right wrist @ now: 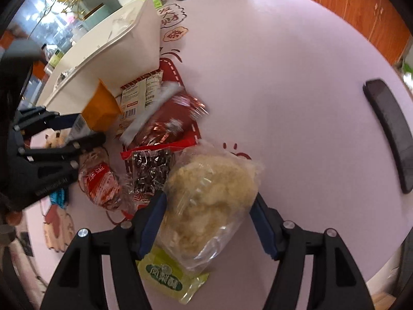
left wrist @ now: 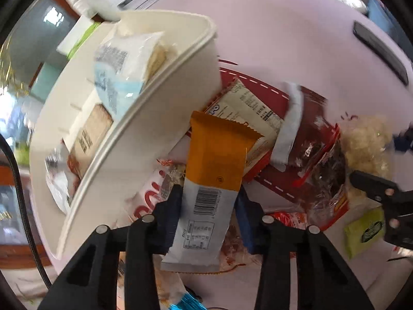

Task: Organize snacks
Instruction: 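Grasp the orange-and-white bar with the left gripper while the right lifts a cracker bag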

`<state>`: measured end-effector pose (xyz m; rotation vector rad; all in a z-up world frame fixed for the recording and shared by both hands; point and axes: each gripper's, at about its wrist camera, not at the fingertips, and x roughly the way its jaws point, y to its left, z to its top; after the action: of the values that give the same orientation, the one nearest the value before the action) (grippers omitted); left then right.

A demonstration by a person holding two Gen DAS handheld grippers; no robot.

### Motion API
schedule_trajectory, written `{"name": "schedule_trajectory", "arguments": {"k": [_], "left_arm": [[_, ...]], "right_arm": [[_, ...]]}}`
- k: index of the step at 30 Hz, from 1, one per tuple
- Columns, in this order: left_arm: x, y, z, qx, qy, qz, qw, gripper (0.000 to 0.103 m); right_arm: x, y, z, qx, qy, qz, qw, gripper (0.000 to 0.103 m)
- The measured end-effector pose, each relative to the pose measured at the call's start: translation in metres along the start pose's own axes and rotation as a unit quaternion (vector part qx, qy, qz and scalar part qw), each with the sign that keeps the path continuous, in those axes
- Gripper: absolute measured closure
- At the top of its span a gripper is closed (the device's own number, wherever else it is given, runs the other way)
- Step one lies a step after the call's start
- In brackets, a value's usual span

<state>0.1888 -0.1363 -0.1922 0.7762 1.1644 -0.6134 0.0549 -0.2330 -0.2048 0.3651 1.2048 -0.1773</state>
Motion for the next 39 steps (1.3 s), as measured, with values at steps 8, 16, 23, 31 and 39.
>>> {"name": "schedule_trajectory", "arguments": {"k": [8,16,23,31,39], "left_arm": [[-0.025,0.025,-0.029,-0.116,-0.019,-0.029,0.9926,0.069],[-0.072,0.033,-0.074,-0.204,-0.052,-0.069,0.9752,0.069],[-0.113,0.033,-0.096,-0.261,-0.089,-0.086,0.9573,0.069],[-0.139,0.058,-0.092,-0.296,-0.124,-0.068,0.9446,0.068],[-0.189,0.132,-0.057,-0.336,-0.179,0.000,0.9248,0.068]], "right_arm": [[-0.007,0.012,-0.002,-0.036,-0.022,-0.035,0.999,0.060],[-0.034,0.023,-0.004,-0.069,-0.051,-0.024,0.996,0.060],[-0.064,0.045,-0.006,-0.118,-0.091,-0.013,0.989,0.060],[-0.082,0.081,0.012,-0.171,-0.133,0.023,0.976,0.060],[-0.128,0.126,0.079,-0.193,-0.205,0.054,0.958,0.060]]}}
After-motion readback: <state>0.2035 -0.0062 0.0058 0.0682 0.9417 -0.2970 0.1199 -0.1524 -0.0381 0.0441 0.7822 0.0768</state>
